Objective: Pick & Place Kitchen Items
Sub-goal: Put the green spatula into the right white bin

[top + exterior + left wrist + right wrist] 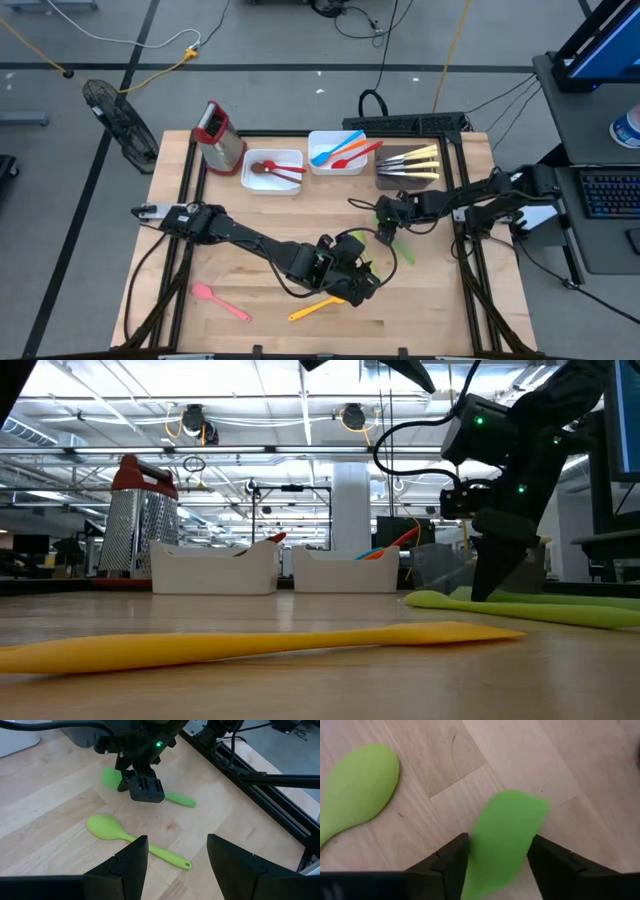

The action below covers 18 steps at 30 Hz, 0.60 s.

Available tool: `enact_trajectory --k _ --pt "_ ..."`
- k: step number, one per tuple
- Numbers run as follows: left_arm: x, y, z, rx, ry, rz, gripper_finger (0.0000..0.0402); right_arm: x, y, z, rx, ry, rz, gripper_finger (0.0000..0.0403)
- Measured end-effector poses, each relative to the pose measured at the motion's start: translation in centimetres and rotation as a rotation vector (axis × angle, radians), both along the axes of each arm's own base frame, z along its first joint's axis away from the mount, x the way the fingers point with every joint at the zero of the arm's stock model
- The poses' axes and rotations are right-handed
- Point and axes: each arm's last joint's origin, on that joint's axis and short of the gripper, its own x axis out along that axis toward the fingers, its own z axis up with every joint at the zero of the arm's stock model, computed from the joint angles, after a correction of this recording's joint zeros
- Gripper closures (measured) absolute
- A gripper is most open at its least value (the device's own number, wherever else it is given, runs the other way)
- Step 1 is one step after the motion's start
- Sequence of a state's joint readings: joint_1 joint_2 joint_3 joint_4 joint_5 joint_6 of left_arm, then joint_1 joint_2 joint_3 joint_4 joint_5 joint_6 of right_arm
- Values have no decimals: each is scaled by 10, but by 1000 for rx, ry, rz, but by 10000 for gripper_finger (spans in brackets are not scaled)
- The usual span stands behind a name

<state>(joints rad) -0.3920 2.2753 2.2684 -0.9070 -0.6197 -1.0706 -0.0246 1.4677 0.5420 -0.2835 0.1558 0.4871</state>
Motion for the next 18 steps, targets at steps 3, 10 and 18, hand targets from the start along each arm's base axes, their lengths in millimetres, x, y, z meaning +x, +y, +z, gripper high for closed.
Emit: enact_trajectory --k 3,10,18 --pt "0 0 0 -1 -1 1 192 -6 0 -6 7 14 -28 238" --pt "0 0 0 1 -2 4 192 -13 2 -11 32 4 -104 307" --pt "0 0 0 3 -3 6 192 -11 2 -11 64 -28 -127 387"
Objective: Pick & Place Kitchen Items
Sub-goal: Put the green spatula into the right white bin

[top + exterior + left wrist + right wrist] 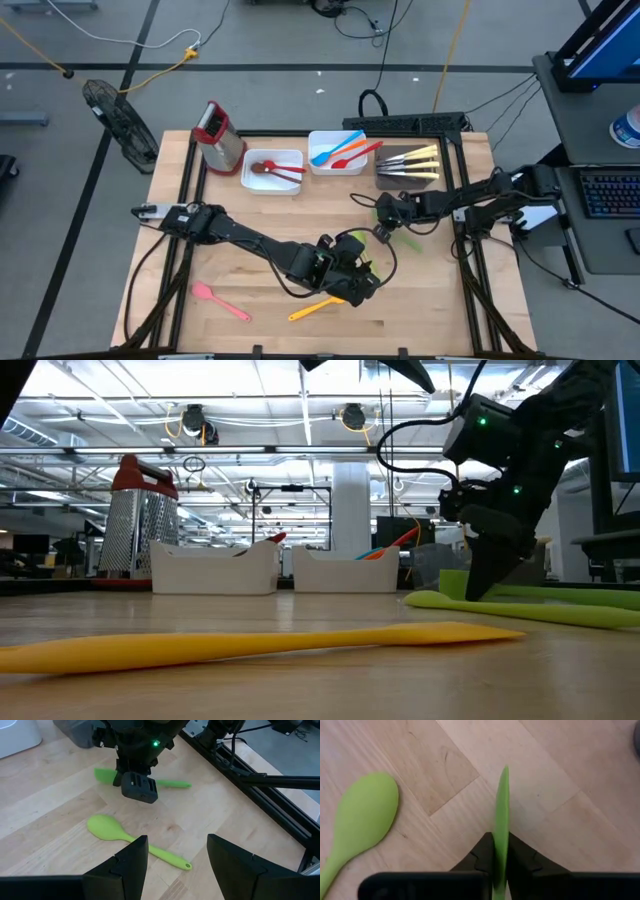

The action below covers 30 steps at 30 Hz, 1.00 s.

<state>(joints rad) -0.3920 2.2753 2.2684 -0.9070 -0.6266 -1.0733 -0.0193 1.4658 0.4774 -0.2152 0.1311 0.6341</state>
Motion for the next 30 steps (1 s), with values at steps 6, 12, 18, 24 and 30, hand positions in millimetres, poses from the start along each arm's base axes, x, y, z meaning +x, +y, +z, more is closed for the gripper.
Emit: enact_trajectory --k 6,12,18,24,30 --pt "-1 -1 0 2 2 -5 192 1 0 7 20 -52 -12 387" --pt "-4 -6 -1 28 6 2 192 -2 4 32 131 -189 -14 387" --pt "-12 -12 -4 41 38 38 192 -8 6 67 197 -340 28 387" --pt "-16 -15 -5 21 49 60 192 -12 6 111 146 -431 96 387" --pt "-19 -13 -7 24 75 76 192 -5 5 153 47 -453 214 387"
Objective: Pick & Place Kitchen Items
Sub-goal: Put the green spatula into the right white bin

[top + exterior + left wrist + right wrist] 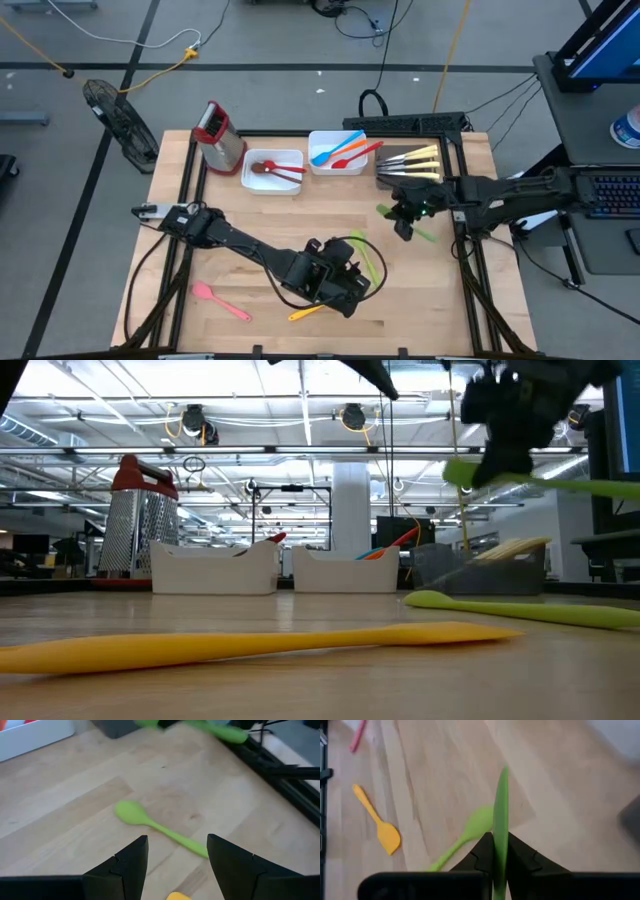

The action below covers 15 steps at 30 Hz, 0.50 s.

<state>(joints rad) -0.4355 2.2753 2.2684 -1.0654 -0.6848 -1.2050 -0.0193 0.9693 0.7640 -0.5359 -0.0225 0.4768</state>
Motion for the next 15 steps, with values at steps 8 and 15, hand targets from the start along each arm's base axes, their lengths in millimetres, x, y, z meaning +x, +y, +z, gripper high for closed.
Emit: enact_trajectory --k 8,15 --pt "-24 13 16 63 67 95 192 24 -22 44 -282 64 51 387" --pt "-45 34 42 160 123 128 192 62 -60 57 -542 215 107 387"
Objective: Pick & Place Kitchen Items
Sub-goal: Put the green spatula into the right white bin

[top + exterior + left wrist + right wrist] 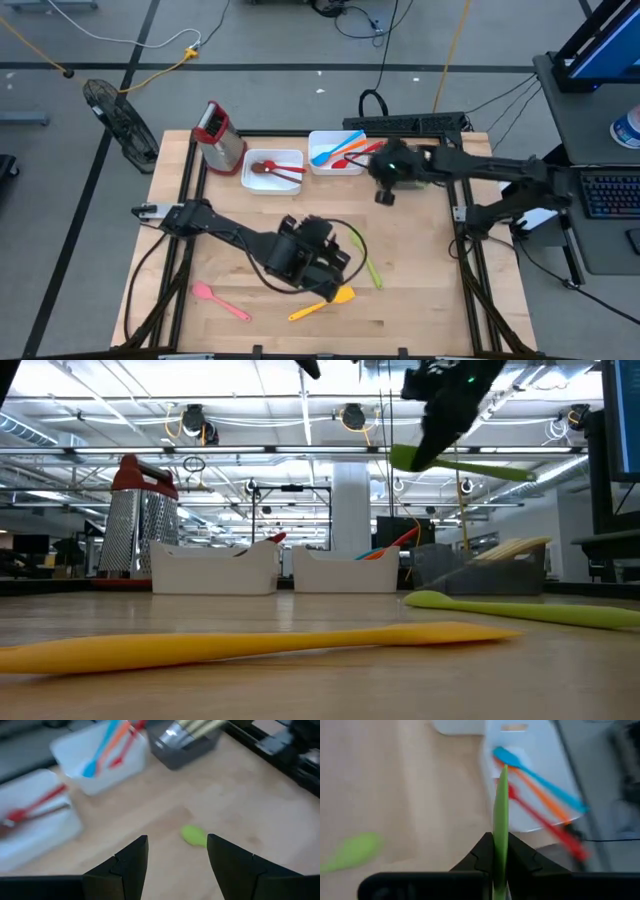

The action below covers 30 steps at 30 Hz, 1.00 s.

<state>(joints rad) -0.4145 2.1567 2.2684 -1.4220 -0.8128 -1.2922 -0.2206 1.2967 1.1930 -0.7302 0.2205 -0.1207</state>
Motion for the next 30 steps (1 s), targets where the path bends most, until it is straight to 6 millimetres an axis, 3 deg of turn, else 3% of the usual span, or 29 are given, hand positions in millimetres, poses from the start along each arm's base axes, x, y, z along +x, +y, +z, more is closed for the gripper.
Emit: enact_trajectory --k 7,13,23,30 --pt "-19 27 19 89 84 40 194 33 -45 -10 -201 166 49 387" --pt "-48 49 26 89 88 77 232 43 -73 -20 -295 180 47 387" --pt "-107 75 9 12 -187 42 288 57 -78 -14 -488 173 208 387" --pt "-131 95 -15 -19 -375 -64 291 85 -81 -50 -645 364 351 387"
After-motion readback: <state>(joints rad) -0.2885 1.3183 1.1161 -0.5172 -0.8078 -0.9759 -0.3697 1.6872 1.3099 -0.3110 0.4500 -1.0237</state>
